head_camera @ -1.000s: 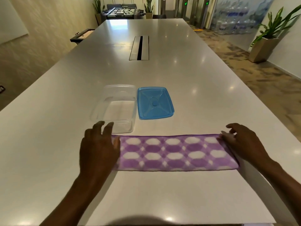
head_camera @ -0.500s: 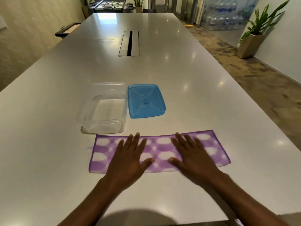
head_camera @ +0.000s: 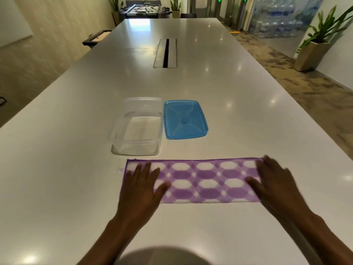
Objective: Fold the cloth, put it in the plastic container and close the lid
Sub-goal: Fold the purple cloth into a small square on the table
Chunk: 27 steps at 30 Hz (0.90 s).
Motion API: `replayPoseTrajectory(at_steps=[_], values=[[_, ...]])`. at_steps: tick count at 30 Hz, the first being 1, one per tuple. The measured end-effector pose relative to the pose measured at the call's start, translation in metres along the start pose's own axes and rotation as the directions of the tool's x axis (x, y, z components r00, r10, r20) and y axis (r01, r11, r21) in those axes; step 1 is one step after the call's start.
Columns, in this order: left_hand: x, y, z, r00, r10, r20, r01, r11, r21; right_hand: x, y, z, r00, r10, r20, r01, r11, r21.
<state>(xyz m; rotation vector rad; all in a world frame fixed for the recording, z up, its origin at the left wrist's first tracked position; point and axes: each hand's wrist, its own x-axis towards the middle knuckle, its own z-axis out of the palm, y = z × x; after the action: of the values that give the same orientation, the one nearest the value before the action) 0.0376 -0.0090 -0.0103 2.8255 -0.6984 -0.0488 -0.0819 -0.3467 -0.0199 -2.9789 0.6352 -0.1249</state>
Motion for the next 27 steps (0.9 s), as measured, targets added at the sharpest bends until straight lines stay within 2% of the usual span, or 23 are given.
replayPoseTrajectory(at_steps=[2, 4, 6, 8, 13, 17, 19, 21, 24, 26, 27], values=[[0.003, 0.004, -0.008, 0.978, 0.025, -0.206, -0.042, 0.996, -0.078, -0.008, 0.006, -0.005, 0.984, 0.098, -0.145, -0.084, 0.991, 0.102], [0.008, 0.006, -0.012, 0.936, 0.015, -0.353, -0.078, 0.983, -0.165, -0.017, 0.018, -0.011, 0.951, 0.279, -0.135, -0.245, 0.943, 0.223], [0.011, 0.005, -0.014, 0.946, -0.064, -0.319, -0.031, 0.959, -0.282, -0.021, 0.03, -0.012, 0.927, 0.375, -0.013, -0.364, 0.907, 0.214], [0.013, -0.001, -0.009, 0.967, -0.106, -0.231, 0.027, 0.947, -0.321, -0.021, 0.037, -0.01, 0.899, 0.427, 0.101, -0.439, 0.879, 0.189], [0.003, -0.003, 0.006, 0.989, -0.013, -0.144, -0.016, 0.979, -0.202, -0.015, 0.033, -0.011, 0.875, 0.434, 0.216, -0.476, 0.854, 0.212], [-0.003, 0.007, 0.012, 0.99, 0.031, -0.135, -0.052, 0.987, -0.155, -0.01, 0.03, -0.027, 0.856, 0.461, 0.232, -0.513, 0.808, 0.288], [-0.006, 0.012, 0.012, 0.993, 0.034, -0.113, -0.053, 0.983, -0.177, -0.004, 0.058, -0.006, 0.849, 0.464, 0.251, -0.52, 0.816, 0.253], [-0.008, 0.014, 0.012, 0.995, 0.005, -0.104, -0.023, 0.985, -0.171, 0.008, 0.122, 0.04, 0.837, 0.438, 0.328, -0.535, 0.78, 0.325], [-0.006, 0.011, 0.009, 0.997, -0.064, -0.054, 0.058, 0.994, -0.093, 0.012, 0.154, 0.05, 0.899, 0.398, 0.184, -0.434, 0.747, 0.503], [-0.006, 0.005, 0.011, 0.994, -0.105, -0.003, 0.105, 0.993, -0.057, 0.008, 0.109, 0.013, 0.907, 0.405, 0.113, -0.385, 0.692, 0.611], [-0.005, 0.004, 0.011, 0.994, -0.111, 0.009, 0.111, 0.993, -0.048, 0.001, 0.062, -0.021, 0.911, 0.406, 0.076, -0.352, 0.666, 0.657]])
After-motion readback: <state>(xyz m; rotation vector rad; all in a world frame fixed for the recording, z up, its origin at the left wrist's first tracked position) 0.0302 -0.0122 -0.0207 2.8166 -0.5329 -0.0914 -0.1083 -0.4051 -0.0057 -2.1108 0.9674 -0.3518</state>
